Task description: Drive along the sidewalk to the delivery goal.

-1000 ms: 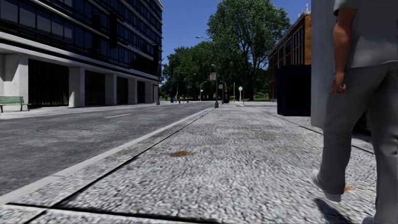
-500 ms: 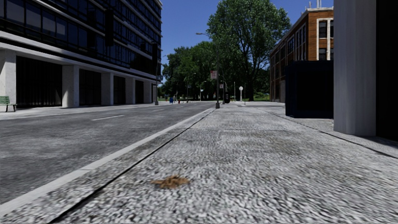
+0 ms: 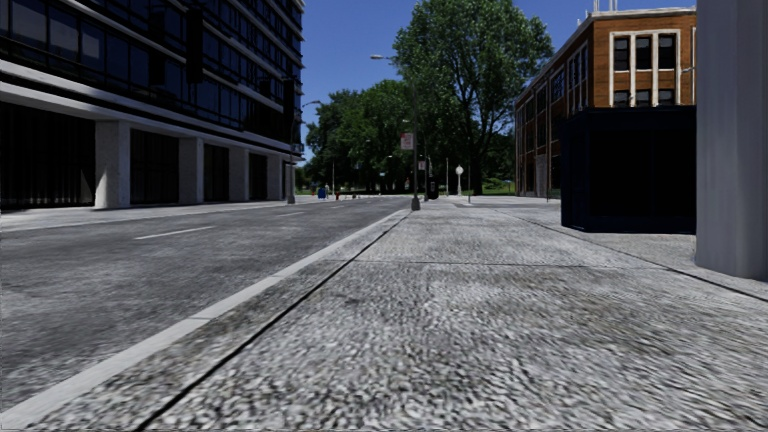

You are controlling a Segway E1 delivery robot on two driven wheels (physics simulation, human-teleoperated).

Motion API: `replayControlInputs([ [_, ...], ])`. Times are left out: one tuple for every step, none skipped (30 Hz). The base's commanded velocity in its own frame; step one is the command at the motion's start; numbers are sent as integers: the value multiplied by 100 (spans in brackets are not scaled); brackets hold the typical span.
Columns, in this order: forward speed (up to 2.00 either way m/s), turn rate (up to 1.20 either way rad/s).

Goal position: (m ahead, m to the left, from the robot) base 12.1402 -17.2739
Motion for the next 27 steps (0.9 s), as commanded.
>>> replayControlInputs([
  [200, -54],
  [200, -55],
  [200, -55],
  [200, -55],
  [200, -55],
  [200, -55],
  [200, -55],
  [200, -55],
  [200, -55],
  [200, -55],
  [200, -47],
  [200, -32],
  [200, -23],
  [200, -23],
  [200, -15],
  [200, 0],
  [200, 0],
  [200, 0],
  [200, 0],
  [200, 0],
  [200, 0],
  [200, 0],
  [200, 0],
  [200, 0],
  [200, 0],
  [200, 0],
  [200, 0],
])
